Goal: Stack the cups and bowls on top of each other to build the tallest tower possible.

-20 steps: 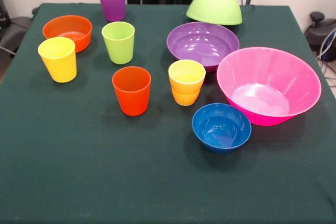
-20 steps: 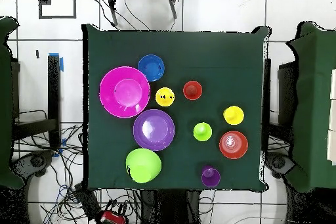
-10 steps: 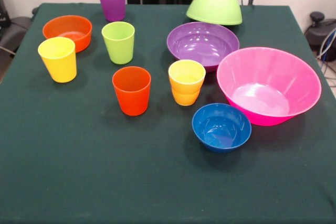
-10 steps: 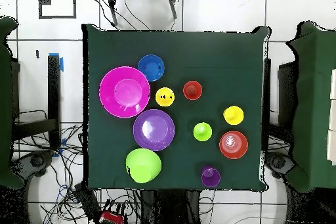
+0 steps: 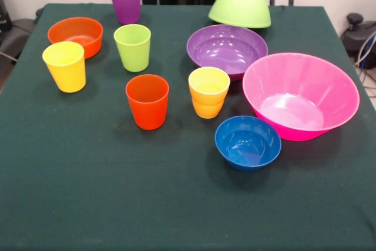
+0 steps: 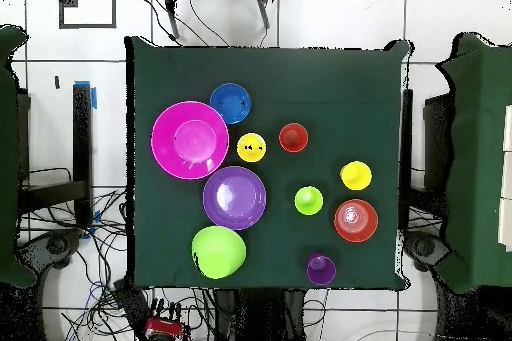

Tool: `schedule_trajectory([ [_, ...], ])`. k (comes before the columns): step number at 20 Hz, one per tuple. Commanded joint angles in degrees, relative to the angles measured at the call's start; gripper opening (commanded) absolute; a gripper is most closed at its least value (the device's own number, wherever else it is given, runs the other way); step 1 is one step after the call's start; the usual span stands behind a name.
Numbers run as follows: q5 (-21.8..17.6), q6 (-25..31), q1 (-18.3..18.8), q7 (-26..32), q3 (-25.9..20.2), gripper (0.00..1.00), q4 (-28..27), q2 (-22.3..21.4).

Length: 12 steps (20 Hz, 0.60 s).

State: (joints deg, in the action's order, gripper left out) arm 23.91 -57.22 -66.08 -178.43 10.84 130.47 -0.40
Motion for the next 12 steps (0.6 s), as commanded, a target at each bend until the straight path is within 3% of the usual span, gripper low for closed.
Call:
schedule_trajectory([
  [1, -4.42, 5.04, 2.87, -6.61, -3.53, 1.00, 7.43, 6.98],
  [12, -7.48, 1.46, 5.55, -5.52, -2.02, 1.00, 9.98, 9.48],
])
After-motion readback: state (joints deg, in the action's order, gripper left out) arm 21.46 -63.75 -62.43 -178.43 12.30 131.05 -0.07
